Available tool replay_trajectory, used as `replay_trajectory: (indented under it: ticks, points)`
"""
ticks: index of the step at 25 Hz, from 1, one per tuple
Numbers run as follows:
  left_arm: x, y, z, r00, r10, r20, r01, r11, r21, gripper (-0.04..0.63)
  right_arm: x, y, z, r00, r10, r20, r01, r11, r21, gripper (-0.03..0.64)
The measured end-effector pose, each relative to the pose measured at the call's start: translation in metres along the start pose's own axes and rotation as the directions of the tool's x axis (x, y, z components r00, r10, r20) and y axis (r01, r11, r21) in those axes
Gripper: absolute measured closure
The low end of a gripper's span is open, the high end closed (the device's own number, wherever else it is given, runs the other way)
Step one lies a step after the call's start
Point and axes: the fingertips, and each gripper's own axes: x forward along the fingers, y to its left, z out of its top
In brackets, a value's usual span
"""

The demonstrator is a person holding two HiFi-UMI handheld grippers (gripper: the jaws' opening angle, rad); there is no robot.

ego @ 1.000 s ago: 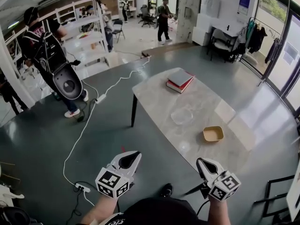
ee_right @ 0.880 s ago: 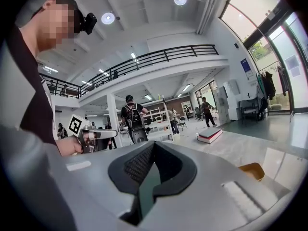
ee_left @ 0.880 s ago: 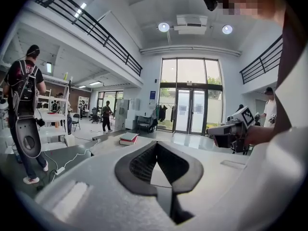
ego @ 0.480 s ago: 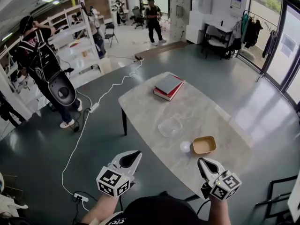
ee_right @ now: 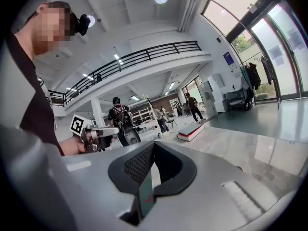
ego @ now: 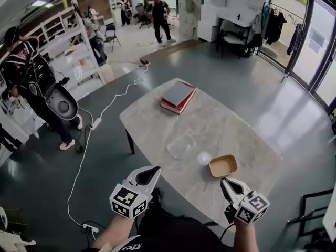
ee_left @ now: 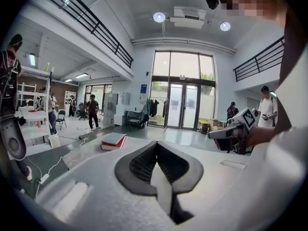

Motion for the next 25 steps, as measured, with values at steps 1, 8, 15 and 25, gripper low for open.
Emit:
replay_trajectory:
  ticks: [1,8,15,25]
  points:
    - [0.007,0.006,0.002,1.000,-0.011,0.000,0.011,1.000,-0.002,0.591,0.004,-0.004,0.002,1.000,-0.014,-0.001,0.014,1.000,0.003,0.615]
    - [0.064,0.068,0.017,0.991,-0.132,-0.022,0.132,0.991,0.026,0.591,0.059,-0.024,0.033,0.990,-0.130,0.049,0.130,0.992,0.008,0.615]
    - [0.128,0.133,0.055,0.967,-0.252,-0.033,0.254,0.963,0.089,0.591,0.113,-0.035,0.056,0.966,-0.250,0.067,0.250,0.968,0.008,0.614]
    - [0.189,0.162,0.051,0.907,-0.409,-0.106,0.418,0.905,0.084,0.591,0.145,-0.050,0.061,0.917,-0.389,0.084,0.385,0.921,0.061,0.614]
